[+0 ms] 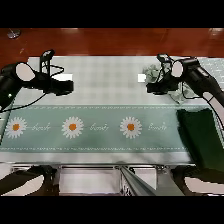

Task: Fold the shirts.

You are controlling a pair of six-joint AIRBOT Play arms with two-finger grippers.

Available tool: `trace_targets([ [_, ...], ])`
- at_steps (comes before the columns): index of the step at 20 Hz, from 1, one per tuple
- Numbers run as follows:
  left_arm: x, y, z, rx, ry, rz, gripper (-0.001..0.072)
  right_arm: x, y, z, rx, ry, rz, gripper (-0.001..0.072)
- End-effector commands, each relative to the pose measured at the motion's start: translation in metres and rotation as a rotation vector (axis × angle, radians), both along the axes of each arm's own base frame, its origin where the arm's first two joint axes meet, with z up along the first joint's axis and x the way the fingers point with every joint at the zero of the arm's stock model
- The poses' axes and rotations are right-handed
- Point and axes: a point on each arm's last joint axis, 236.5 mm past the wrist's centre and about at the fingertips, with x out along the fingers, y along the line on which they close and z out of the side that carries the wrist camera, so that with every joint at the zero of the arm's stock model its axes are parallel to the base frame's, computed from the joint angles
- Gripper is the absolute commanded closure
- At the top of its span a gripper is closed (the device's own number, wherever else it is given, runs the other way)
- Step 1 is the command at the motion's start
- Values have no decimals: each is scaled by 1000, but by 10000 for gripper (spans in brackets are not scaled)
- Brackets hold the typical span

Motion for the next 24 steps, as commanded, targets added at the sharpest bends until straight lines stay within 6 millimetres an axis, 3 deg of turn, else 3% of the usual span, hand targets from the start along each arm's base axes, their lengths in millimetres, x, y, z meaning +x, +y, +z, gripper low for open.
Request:
trace_targets([
  [1,0,0,0,1,1,-1,684,0,0,0,0,0,0,690],
  [14,0,0,0,1,1,-1,684,0,3,0,13,-1,-6,690],
  [15,0,0,0,1,1,-1,684,3,5,1,24,-13,-6,690],
  [17,0,0,0,1,1,-1,685,32,3,10,12,-142,5,685],
  [18,0,0,0,-1,1,0,684,53,-7,20,-39,-242,22,544],
  [19,0,-2,0,-6,2,0,684,78,-24,34,-97,-358,8,299],
  [21,7,-2,2,-13,-27,10,684,116,-62,66,-188,-559,-61,73],
  [22,13,-2,5,-15,-55,19,677,130,-80,78,-216,-628,-70,73],
  [23,21,-1,9,-19,-91,31,493,141,-100,82,-212,-665,-102,73],
  [24,31,-1,12,-23,-128,44,176,149,-122,77,-185,-673,-179,73],
])
